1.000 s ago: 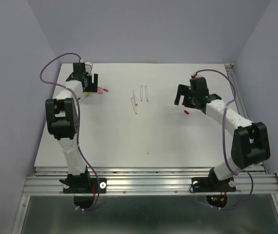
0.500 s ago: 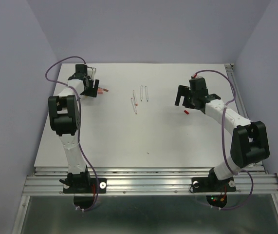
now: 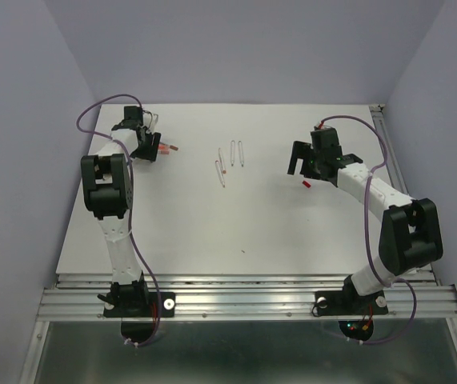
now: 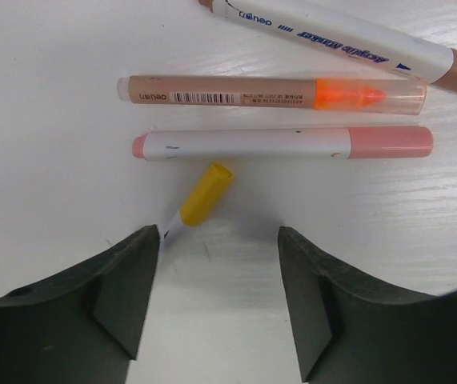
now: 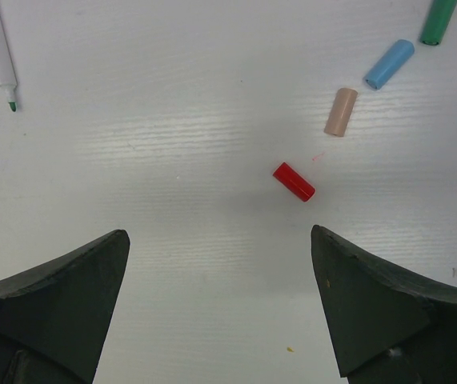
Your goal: Open the pen caps
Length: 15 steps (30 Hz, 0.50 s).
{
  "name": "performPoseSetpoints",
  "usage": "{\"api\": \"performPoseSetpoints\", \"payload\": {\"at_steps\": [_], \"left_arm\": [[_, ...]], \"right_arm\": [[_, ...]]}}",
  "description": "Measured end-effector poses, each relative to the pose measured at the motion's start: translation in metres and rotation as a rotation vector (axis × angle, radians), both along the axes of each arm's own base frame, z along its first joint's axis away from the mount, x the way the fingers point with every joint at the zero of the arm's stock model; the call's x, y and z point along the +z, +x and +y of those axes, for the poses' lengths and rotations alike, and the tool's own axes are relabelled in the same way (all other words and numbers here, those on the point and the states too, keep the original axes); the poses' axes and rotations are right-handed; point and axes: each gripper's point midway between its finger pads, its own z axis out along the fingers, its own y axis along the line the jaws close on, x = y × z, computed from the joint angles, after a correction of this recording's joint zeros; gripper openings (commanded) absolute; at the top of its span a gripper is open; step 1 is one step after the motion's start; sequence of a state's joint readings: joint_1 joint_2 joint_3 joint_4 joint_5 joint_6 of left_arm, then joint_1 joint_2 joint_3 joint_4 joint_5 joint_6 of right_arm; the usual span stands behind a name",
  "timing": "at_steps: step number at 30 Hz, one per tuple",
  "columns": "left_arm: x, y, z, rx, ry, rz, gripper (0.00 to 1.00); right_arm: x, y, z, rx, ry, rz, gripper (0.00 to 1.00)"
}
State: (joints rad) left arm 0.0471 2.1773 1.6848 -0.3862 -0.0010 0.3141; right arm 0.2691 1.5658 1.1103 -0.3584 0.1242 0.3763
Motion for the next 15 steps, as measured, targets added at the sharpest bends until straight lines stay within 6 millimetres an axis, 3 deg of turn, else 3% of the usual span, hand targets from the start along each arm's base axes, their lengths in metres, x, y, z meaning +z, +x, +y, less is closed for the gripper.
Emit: {"api": "performPoseSetpoints", "payload": {"at_steps": [7, 15], "left_arm": [[-0.005, -0.001, -0.008, -0.017, -0.039, 0.011, 0.55], [-0.006, -0.002, -0.011, 0.001, -0.067, 0.013, 0.48]], "right_arm": [[0.000, 0.000, 0.000, 0.000, 0.000, 0.000, 1.00], [0.000, 0.000, 0.000, 0.000, 0.002, 0.000, 1.00]]}}
